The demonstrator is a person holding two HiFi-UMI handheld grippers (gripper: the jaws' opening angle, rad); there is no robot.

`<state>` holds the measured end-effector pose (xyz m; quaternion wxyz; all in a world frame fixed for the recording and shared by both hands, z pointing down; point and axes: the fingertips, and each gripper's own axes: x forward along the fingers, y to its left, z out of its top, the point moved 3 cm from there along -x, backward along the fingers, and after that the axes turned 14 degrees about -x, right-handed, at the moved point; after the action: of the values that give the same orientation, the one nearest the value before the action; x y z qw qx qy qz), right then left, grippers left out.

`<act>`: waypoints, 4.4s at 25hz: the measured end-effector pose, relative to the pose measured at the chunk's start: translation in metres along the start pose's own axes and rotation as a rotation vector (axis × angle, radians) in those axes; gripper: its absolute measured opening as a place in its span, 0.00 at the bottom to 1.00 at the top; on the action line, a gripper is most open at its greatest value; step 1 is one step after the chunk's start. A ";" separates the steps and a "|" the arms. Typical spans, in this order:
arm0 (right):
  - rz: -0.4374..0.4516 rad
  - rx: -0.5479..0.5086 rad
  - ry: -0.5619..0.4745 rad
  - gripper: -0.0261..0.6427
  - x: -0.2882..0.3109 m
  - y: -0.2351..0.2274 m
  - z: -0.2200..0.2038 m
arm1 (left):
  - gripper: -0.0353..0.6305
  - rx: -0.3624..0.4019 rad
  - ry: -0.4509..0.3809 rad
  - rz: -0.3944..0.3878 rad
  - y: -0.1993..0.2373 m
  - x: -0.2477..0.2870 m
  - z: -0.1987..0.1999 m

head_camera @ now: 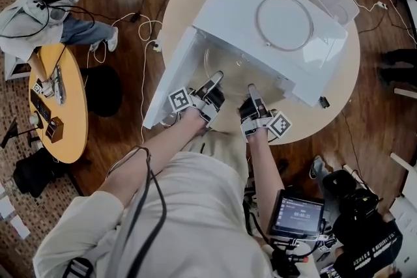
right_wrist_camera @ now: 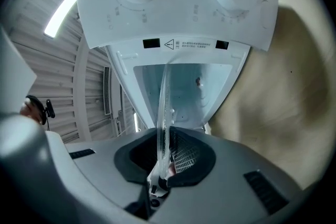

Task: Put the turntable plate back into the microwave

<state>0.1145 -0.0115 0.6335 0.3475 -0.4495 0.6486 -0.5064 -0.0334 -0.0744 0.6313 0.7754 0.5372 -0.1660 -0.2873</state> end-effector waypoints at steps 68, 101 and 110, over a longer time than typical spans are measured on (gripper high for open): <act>-0.001 -0.006 -0.145 0.10 0.053 -0.024 0.021 | 0.21 0.065 0.035 0.073 0.004 0.019 -0.001; -0.061 0.024 -0.235 0.10 0.077 -0.062 0.046 | 0.21 0.033 0.040 0.101 0.016 0.025 0.004; -0.068 0.048 -0.276 0.10 0.082 -0.063 0.047 | 0.21 0.033 0.033 0.104 0.017 0.021 0.004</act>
<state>0.1422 -0.1099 0.6833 0.4267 -0.5279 0.5669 -0.4667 -0.0152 -0.0864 0.6472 0.7829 0.5453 -0.1856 -0.2352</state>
